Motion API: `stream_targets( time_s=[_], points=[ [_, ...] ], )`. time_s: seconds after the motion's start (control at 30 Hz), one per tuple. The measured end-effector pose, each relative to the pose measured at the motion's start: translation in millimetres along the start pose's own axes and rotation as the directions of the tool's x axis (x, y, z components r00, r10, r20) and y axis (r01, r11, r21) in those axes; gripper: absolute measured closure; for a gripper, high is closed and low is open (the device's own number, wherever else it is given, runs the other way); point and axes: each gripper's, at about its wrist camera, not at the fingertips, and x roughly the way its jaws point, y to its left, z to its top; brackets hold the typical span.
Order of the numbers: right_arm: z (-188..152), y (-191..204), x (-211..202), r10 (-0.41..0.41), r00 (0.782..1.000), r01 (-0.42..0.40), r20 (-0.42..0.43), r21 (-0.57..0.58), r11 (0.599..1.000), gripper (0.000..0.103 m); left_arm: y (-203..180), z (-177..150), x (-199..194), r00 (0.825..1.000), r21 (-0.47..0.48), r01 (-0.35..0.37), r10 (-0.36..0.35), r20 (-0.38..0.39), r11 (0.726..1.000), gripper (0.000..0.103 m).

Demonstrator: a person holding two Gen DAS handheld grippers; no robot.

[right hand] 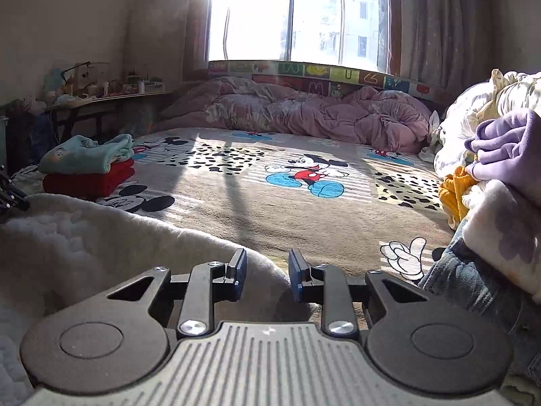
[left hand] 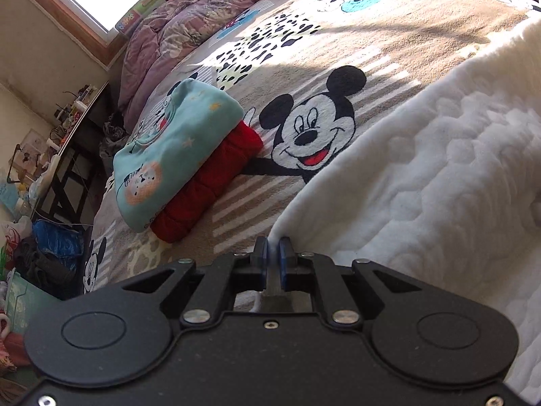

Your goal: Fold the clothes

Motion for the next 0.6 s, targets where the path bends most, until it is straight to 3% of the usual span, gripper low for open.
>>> stream_targets(
  time_s=[0.1,0.17,0.23,0.33,0.4,0.47,0.6],
  points=[
    [-3,-17,5,0.014,1.0,-0.013,-0.003,0.113,0.993,0.051,9,-3,7,0.997,-0.032,-0.075,0.074,-0.036,0.997,0.083],
    [-8,-29,9,0.029,0.999,-0.025,-0.02,0.188,0.982,0.045,20,-8,8,0.995,-0.068,-0.083,0.079,-0.056,0.994,0.061],
    [-14,-41,13,0.055,0.998,-0.042,-0.044,0.251,0.967,0.044,31,-14,7,0.996,-0.105,-0.06,0.053,-0.072,0.993,0.06],
    [-29,-58,22,0.135,0.986,-0.087,-0.095,0.393,0.916,0.041,48,-25,8,0.993,-0.209,0.03,-0.053,-0.108,0.977,0.06],
    [-39,-66,31,0.196,0.971,-0.111,-0.138,0.463,0.879,0.041,56,-34,10,0.982,-0.301,0.102,-0.144,-0.123,0.948,0.06],
    [-48,-64,41,0.213,0.961,-0.107,-0.177,0.471,0.876,0.04,59,-41,14,0.965,-0.379,0.165,-0.228,-0.127,0.91,0.06],
    [-53,-50,62,0.224,0.945,-0.094,-0.236,0.463,0.881,0.038,55,-51,21,0.937,-0.46,0.228,-0.321,-0.135,0.858,0.06]
  ],
)
